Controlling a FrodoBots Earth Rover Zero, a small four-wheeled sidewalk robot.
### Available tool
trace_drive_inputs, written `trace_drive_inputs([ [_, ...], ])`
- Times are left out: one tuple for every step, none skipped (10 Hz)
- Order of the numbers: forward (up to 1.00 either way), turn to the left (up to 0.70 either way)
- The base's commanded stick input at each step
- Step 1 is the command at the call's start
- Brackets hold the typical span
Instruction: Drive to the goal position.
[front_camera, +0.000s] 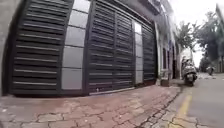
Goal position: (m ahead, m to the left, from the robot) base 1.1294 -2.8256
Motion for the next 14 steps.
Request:
trace_drive_inputs([
  [0.63,0.01],
  [0.63,0.01],
  [0.63,0.01],
  [0.64,0.01],
  [0.65,0.01],
  [0.68,-0.01],
  [0.7,-0.15],
  [0.7,-0.33],
  [0.7,-0.34],
  [0.7,-0.34],
  [0.7,-0.34],
  [0.7,-0.34],
  [0.7,-0.34],
  [0.7,-0.34],
])
